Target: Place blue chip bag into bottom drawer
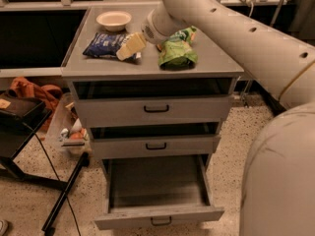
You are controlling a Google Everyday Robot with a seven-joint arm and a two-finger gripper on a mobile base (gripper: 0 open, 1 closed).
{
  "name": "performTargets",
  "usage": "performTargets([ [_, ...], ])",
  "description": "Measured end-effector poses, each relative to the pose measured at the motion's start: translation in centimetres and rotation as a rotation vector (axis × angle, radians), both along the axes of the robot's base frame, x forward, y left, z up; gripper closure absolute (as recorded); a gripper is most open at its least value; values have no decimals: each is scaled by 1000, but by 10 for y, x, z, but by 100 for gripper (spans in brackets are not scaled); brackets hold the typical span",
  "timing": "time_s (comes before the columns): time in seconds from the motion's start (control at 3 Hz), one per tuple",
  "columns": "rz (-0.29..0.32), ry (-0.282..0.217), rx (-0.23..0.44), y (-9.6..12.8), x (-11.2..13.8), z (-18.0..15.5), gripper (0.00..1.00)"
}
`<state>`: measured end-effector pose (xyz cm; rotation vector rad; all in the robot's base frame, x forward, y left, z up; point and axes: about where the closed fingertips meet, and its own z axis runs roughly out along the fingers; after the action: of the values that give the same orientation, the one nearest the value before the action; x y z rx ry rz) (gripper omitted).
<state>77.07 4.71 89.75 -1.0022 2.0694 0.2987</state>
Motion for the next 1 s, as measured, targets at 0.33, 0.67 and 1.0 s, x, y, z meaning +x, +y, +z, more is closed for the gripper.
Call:
performTargets([
  [0.33,18,-1,13,22,10,-10,0],
  [0.67,31,-3,29,41,26,-18,0],
  [1.0,25,2,46,55,40,-27,0],
])
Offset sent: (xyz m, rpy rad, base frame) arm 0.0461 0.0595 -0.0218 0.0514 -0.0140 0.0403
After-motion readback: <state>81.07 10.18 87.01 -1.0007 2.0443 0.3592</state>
